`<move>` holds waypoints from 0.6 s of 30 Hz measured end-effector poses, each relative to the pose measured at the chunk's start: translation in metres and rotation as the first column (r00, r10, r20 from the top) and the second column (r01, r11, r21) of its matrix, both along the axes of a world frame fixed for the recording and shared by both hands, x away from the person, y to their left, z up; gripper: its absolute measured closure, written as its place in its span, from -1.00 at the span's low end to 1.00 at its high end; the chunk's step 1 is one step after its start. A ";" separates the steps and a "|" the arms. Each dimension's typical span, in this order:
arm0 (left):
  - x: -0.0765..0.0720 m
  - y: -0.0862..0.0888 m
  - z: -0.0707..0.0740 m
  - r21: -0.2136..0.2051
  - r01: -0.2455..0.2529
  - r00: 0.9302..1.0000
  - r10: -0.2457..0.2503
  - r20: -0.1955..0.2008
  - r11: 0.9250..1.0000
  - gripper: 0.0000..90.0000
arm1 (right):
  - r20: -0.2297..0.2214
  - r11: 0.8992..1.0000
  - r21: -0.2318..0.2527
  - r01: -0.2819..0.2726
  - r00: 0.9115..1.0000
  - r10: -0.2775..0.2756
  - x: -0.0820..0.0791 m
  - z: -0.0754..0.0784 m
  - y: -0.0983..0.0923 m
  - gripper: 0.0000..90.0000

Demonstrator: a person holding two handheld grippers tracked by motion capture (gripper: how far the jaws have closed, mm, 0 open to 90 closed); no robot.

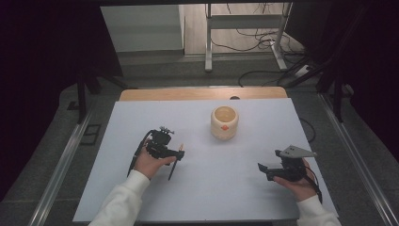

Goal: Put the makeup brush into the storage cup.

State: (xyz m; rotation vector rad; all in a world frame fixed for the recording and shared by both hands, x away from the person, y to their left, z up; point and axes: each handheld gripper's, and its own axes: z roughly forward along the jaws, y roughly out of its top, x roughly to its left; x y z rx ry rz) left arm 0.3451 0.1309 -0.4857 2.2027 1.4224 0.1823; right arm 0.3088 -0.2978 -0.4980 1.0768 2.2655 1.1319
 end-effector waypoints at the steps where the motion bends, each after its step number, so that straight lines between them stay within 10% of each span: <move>1: 0.001 -0.001 -0.001 0.000 -0.003 1.000 0.003 -0.002 1.000 -0.65 | 0.000 1.000 0.000 0.000 1.000 0.000 0.000 0.000 0.000 -0.75; 18: 0.016 -0.010 -0.010 0.019 0.019 0.998 -0.017 -0.064 1.000 -0.51 | -0.002 1.000 -0.003 -0.001 1.000 0.001 0.000 -0.001 0.000 -0.75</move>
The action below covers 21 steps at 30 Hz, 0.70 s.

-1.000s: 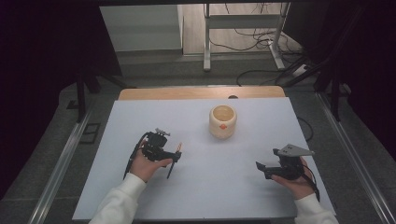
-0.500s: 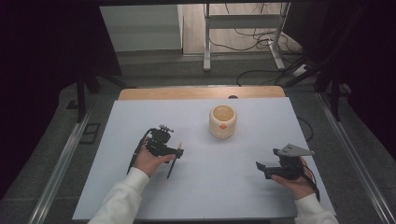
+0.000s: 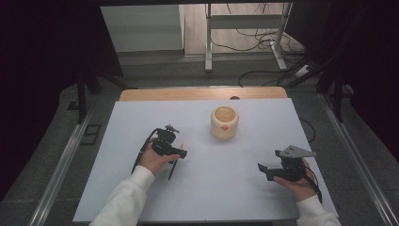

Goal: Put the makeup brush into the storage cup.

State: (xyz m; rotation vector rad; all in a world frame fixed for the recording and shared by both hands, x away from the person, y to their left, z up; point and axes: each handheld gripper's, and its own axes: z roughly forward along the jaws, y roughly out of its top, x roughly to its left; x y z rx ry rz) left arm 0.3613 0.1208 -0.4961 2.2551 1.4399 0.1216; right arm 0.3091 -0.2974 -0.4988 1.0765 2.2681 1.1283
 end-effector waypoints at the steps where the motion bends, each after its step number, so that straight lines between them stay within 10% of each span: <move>1: 0.001 0.000 0.000 0.001 0.002 1.000 -0.002 -0.004 1.000 -0.51 | 0.000 1.000 0.000 0.000 1.000 0.000 0.000 0.000 0.000 -0.75; 21: 0.013 -0.008 -0.013 0.038 0.020 0.998 -0.017 -0.060 0.999 0.03 | 0.000 1.000 -0.002 -0.001 1.000 0.001 0.000 0.000 0.000 -0.75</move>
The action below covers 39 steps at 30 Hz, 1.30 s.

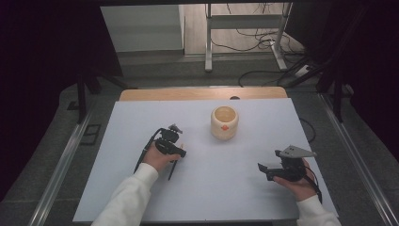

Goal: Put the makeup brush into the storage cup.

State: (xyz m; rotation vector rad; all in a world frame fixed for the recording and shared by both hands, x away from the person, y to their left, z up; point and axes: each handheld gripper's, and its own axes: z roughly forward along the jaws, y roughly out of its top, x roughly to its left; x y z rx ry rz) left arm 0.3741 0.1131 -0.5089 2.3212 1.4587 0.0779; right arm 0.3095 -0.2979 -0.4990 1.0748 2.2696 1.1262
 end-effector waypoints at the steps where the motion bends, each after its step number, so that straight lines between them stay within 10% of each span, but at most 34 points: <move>1: 0.000 0.000 0.000 0.003 -0.002 1.000 0.002 -0.001 1.000 0.06 | 0.000 1.000 0.002 0.000 1.000 0.000 0.000 0.000 0.000 -0.75; 16: 0.001 -0.008 0.000 0.080 0.005 1.000 -0.005 0.009 0.997 0.45 | -0.001 1.000 0.001 0.001 1.000 -0.001 0.000 0.000 0.000 -0.75; 24: 0.002 -0.011 0.001 0.060 0.030 0.999 -0.029 -0.012 0.998 0.81 | -0.001 1.000 0.000 0.002 1.000 -0.002 0.000 0.000 0.000 -0.75; 39: 0.000 -0.008 0.004 0.026 0.040 0.999 -0.040 -0.012 0.999 0.86 | 0.000 1.000 0.000 0.005 1.000 -0.005 0.001 0.000 -0.001 -0.75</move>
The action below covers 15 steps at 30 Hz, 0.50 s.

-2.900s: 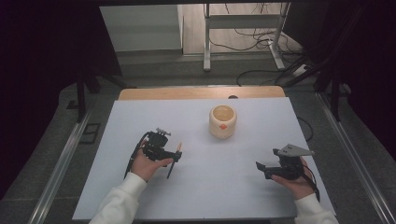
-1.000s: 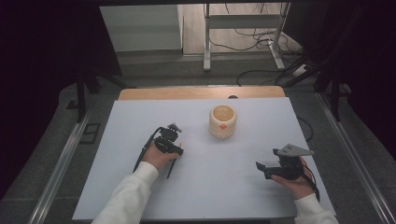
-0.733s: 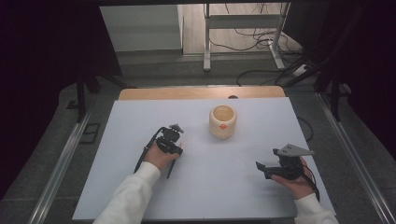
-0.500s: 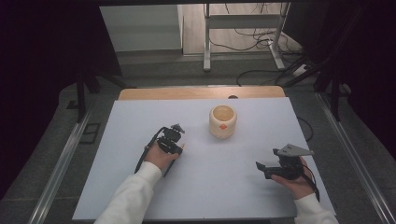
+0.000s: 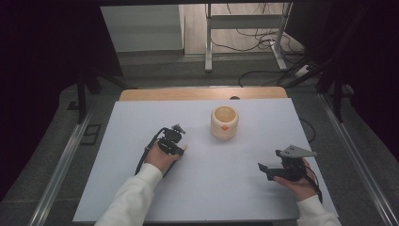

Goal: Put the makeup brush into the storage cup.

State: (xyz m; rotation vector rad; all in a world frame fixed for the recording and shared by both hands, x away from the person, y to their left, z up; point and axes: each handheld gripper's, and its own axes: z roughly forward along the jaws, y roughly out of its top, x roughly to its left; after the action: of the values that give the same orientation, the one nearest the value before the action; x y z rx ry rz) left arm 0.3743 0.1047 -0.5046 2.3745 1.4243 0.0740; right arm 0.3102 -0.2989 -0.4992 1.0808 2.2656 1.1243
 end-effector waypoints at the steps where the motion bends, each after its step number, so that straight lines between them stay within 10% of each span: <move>1: -0.001 0.001 0.002 -0.008 0.003 1.000 -0.003 0.002 1.000 0.86 | 0.000 1.000 0.000 0.000 1.000 0.000 0.000 0.000 0.000 -0.75; 15: -0.014 0.015 0.039 -0.096 0.035 0.995 -0.026 0.097 0.995 0.86 | 0.001 1.000 -0.001 0.000 1.000 0.000 0.000 0.000 0.000 -0.75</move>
State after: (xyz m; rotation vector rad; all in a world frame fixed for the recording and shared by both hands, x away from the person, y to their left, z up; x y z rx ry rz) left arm 0.3608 0.1195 -0.4654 2.2806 1.3169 0.1062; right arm 0.3101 -0.2988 -0.4991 1.0798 2.2646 1.1239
